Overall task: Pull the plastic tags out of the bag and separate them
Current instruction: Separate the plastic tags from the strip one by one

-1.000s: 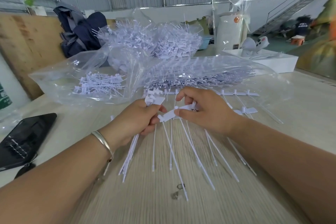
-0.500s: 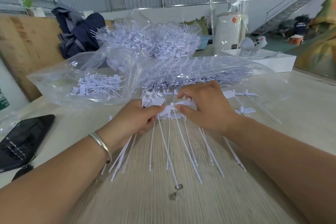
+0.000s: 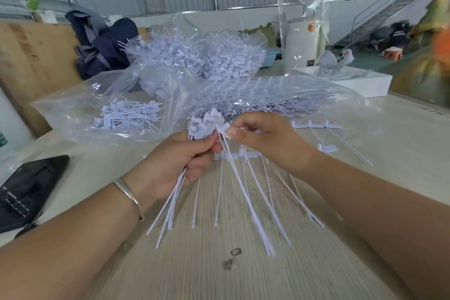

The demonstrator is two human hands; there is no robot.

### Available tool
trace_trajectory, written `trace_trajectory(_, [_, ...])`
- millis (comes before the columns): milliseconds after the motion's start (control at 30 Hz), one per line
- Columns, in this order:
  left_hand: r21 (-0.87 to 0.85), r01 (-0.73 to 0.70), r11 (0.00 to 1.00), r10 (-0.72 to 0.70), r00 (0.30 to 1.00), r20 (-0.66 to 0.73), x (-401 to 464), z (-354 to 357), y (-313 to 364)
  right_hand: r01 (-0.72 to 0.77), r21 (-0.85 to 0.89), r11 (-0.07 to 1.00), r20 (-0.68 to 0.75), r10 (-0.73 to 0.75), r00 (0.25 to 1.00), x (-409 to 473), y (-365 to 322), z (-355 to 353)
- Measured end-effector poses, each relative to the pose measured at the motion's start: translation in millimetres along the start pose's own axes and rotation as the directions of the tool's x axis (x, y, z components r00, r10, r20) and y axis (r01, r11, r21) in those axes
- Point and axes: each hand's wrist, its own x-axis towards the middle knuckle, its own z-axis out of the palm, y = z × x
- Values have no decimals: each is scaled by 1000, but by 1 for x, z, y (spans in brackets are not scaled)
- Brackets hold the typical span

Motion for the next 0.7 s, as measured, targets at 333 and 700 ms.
trace_trajectory(333, [-30,57,998,-57,998,17,6,-11,3,-27,12,1000,-162,29,986,1,7,-3])
trace_trajectory(700, [238,137,961,-120,989,-83,6,-14,5,-50,1,999,-232,49,972,0,1,-4])
